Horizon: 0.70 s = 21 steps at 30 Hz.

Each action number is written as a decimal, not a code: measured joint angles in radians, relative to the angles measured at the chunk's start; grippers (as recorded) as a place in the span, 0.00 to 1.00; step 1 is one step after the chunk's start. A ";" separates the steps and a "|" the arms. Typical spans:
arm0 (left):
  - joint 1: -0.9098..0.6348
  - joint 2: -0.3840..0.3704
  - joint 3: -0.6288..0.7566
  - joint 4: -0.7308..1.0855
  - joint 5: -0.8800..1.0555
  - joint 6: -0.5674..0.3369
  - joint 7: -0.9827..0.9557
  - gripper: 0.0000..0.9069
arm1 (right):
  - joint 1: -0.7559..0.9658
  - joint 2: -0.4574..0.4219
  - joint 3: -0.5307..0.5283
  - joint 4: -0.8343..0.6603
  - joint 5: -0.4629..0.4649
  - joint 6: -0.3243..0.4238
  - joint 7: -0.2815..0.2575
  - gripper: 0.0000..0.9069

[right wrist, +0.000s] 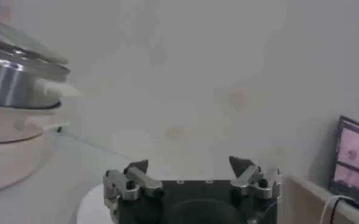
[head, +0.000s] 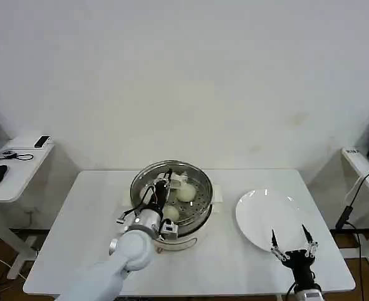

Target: Take steamed baozi put them in steamer then cover it.

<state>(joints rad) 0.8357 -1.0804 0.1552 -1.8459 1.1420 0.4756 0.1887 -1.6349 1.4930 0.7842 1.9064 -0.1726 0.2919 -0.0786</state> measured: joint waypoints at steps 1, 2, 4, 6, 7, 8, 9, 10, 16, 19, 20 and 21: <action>0.000 0.000 0.001 0.000 0.003 0.000 0.001 0.00 | 0.002 0.000 -0.001 -0.002 0.000 0.000 0.000 1.00; 0.000 0.000 0.003 0.001 0.005 0.000 0.002 0.00 | 0.003 0.000 -0.001 -0.003 0.000 0.000 0.000 1.00; 0.000 -0.001 0.005 0.004 0.007 0.000 0.002 0.00 | 0.003 0.000 -0.004 -0.005 -0.001 0.000 0.000 1.00; -0.001 -0.002 0.008 0.008 0.008 0.000 0.003 0.00 | 0.003 0.001 -0.007 -0.005 -0.003 0.000 0.000 1.00; -0.003 -0.002 0.009 0.009 0.008 0.000 0.004 0.00 | 0.003 0.001 -0.008 -0.005 -0.003 0.000 0.000 1.00; -0.005 -0.003 0.010 0.011 0.008 0.000 0.004 0.00 | 0.003 0.002 -0.009 -0.005 -0.004 0.000 0.000 1.00; -0.006 -0.004 0.010 0.012 0.008 0.000 0.005 0.00 | 0.003 0.002 -0.009 -0.006 -0.004 0.000 0.000 1.00; -0.007 -0.004 0.011 0.013 0.008 0.000 0.006 0.00 | 0.003 0.002 -0.010 -0.005 -0.005 0.000 -0.001 1.00; -0.004 -0.005 0.011 0.011 0.004 0.003 0.008 0.00 | 0.002 0.003 -0.012 -0.005 -0.006 0.000 -0.001 1.00; -0.002 -0.009 0.010 0.010 -0.002 0.007 0.008 0.00 | 0.003 0.006 -0.017 -0.006 -0.009 0.000 -0.001 1.00; 0.000 -0.009 0.010 0.009 -0.005 0.009 0.009 0.00 | 0.002 0.006 -0.019 -0.006 -0.011 0.000 -0.001 1.00; 0.001 -0.009 0.010 0.008 -0.008 0.011 0.009 0.00 | 0.003 0.007 -0.020 -0.006 -0.011 0.000 -0.001 1.00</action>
<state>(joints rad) 0.8369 -1.0899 0.1649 -1.8379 1.1343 0.4864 0.1976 -1.6324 1.5002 0.7642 1.9006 -0.1841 0.2916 -0.0795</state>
